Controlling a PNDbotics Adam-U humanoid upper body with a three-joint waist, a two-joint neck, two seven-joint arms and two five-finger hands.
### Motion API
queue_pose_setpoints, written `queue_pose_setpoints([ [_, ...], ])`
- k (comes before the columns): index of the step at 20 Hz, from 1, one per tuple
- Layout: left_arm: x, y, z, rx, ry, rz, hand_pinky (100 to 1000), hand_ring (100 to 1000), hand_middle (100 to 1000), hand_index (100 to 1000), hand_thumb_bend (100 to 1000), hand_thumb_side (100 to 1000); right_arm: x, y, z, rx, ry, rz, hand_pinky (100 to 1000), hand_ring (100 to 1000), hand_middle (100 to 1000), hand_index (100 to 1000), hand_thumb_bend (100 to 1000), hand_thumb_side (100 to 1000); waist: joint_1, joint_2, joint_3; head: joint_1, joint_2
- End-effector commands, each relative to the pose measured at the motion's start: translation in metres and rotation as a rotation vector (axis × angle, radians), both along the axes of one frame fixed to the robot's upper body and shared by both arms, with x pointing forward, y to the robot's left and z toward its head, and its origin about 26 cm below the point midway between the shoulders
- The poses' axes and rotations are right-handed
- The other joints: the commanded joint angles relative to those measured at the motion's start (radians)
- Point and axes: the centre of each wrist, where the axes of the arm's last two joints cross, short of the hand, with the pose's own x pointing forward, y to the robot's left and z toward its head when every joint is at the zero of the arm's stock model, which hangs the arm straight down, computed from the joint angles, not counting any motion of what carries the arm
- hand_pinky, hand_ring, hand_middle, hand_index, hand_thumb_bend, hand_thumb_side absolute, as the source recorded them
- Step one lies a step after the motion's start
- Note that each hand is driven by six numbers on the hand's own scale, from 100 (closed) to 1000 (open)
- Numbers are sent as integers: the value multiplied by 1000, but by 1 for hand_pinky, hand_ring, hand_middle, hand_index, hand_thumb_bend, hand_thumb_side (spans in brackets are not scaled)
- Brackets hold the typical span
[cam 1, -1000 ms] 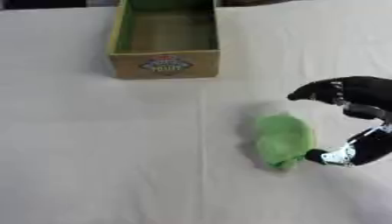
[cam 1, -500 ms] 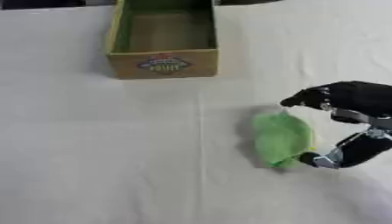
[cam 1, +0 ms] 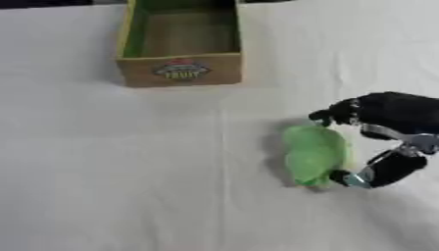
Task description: Pick up objects on the table and place them in the box.
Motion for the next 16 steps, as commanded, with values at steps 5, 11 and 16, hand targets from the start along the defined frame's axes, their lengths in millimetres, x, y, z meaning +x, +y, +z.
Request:
queue_pose_setpoints([
  [5,-3,-1,7,11,-26,-14,678,850,843,889,100,1000,1,3,2,-49,-29,9,669,698,645,920,363,442,0,-16,5,-3,-1],
  [11,-3,-1,7,9,-26,-15,677,847,841,883,100,1000,0,6,3,-38,-35,28,642,674,575,768,285,377,-1,-18,5,-4,-1],
  [16,-3,-1,7,8,-23,-12,676,846,841,880,100,1000,-1,6,7,19,-55,35,624,659,527,691,151,332,-1,-20,5,-2,-2],
])
